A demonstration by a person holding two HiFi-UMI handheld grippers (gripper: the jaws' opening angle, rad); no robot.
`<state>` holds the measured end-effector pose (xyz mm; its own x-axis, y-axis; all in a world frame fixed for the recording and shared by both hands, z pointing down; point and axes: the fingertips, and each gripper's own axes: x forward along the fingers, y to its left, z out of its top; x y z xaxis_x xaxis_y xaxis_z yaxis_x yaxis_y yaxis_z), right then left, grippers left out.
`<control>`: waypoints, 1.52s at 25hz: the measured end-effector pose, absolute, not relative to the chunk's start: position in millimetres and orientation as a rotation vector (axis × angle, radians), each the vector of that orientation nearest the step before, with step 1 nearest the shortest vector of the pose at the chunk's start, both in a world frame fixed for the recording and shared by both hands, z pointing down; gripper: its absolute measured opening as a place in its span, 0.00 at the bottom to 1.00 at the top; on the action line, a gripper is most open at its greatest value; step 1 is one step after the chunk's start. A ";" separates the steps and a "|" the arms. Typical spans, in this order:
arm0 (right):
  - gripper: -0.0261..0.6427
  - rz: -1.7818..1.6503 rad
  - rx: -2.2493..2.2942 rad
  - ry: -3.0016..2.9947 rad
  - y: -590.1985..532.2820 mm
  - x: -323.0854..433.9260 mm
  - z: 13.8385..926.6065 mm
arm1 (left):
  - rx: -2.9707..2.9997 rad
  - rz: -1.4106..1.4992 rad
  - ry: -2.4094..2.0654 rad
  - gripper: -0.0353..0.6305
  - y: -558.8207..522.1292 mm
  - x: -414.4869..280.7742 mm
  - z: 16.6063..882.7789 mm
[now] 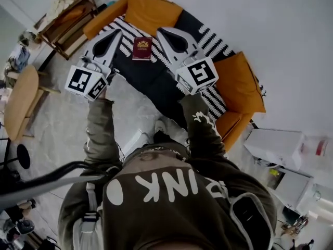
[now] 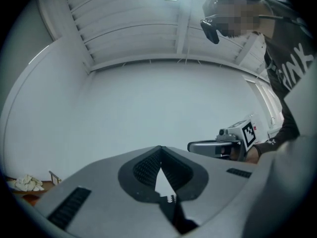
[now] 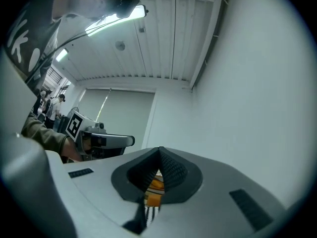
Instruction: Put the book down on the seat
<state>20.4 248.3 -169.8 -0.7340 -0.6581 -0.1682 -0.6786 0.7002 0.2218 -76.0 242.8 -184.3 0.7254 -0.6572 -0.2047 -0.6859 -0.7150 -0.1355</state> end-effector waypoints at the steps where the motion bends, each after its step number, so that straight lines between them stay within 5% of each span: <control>1: 0.05 0.422 -1.119 2.824 254.0 15.6 -172.3 | -2.726 0.211 1.065 0.06 248.0 -79.6 -186.2; 38: 0.05 0.440 -1.126 2.785 313.5 9.4 -182.4 | -2.706 0.207 1.068 0.06 306.0 -84.2 -194.7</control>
<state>9.4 313.5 -182.4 -0.7201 -0.6631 -0.2042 -0.6938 0.6838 0.2260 -84.2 306.0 -194.7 0.7254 -0.6550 -0.2117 -0.6866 -0.7101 -0.1560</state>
